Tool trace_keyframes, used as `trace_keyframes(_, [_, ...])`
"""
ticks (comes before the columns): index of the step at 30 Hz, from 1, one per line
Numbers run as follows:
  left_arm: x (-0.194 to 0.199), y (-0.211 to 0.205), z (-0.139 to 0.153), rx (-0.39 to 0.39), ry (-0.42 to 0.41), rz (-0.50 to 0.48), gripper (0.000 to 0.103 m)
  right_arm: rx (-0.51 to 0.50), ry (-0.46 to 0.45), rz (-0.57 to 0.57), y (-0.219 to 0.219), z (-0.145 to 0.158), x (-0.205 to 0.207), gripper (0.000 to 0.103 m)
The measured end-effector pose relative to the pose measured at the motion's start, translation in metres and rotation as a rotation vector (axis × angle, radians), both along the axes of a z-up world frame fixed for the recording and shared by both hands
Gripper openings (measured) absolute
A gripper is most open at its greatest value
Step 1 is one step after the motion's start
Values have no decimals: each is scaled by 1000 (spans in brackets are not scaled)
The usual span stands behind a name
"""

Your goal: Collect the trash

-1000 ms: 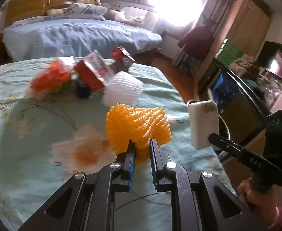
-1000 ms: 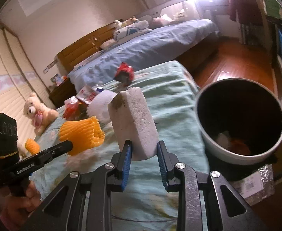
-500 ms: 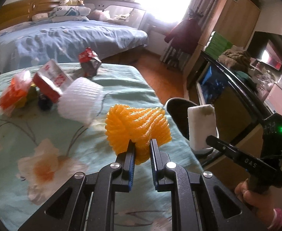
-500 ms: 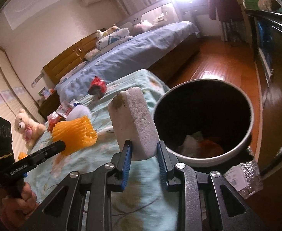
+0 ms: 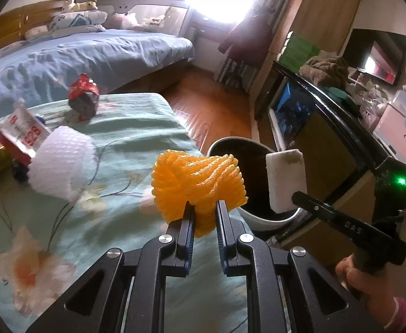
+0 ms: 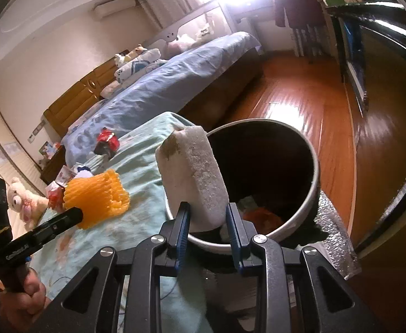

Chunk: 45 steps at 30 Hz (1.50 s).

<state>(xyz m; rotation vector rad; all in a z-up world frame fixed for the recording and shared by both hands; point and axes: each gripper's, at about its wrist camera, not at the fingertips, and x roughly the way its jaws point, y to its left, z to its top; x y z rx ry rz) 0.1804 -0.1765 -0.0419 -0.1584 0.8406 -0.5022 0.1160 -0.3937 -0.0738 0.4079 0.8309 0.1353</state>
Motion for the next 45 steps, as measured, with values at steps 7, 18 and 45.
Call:
trace_keyframes(7, [17, -24, -4, 7, 9, -28, 13, -15, 17, -21, -15, -6, 10, 27])
trace_keyframes(18, [41, -58, -11, 22, 13, -71, 13, -38, 40, -49, -33, -12, 25, 27])
trace_keyframes(45, [70, -108, -29, 70, 50, -138, 19, -42, 75, -68, -54, -20, 46, 33])
